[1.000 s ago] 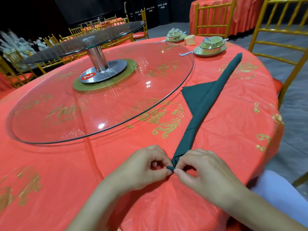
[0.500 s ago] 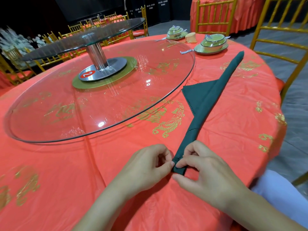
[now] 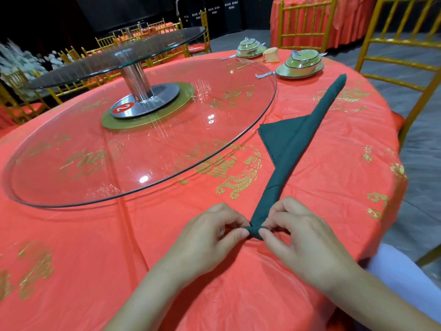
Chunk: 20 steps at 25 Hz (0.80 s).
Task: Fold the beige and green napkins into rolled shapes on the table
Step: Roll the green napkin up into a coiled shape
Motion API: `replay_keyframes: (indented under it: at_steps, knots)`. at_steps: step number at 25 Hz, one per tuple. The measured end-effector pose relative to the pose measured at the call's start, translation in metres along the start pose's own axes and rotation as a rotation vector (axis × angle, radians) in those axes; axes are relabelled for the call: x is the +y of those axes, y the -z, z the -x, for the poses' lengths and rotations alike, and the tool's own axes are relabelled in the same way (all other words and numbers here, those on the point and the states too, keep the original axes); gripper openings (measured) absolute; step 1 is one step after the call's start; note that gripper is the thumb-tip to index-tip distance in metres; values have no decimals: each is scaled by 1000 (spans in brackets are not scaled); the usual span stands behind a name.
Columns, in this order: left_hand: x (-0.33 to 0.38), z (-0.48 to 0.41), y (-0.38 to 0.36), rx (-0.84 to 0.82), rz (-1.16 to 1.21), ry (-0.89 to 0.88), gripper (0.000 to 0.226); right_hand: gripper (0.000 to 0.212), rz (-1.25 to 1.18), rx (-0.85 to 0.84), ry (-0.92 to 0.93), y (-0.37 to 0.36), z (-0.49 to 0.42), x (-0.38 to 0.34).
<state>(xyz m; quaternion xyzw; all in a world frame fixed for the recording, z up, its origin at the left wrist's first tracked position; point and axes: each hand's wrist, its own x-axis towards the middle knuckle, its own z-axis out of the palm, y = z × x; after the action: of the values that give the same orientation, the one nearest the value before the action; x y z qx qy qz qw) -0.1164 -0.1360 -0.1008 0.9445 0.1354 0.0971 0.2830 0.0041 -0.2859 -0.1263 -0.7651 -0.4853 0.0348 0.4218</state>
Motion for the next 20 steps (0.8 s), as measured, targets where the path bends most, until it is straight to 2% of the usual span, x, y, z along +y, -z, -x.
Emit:
replay_keyframes:
  at_steps: [4,7,10,14,16,20]
  knots:
    - [6,-6,-11,75,-57,23,21,8,-40,43,17,0,0,2]
    - [9,-9,-19,146,-100,58,13,20,102,41,28,0,1,-1]
    - [12,-7,-19,203,-74,11,6,19,187,35,46,-2,0,-3]
    - [8,-3,-10,97,-127,-52,24,21,96,13,35,4,-5,1]
    - [14,0,-8,55,-110,-50,24,16,88,-29,39,12,0,3]
    - [32,0,-10,-74,-39,-71,18,19,25,-231,-15,38,12,8]
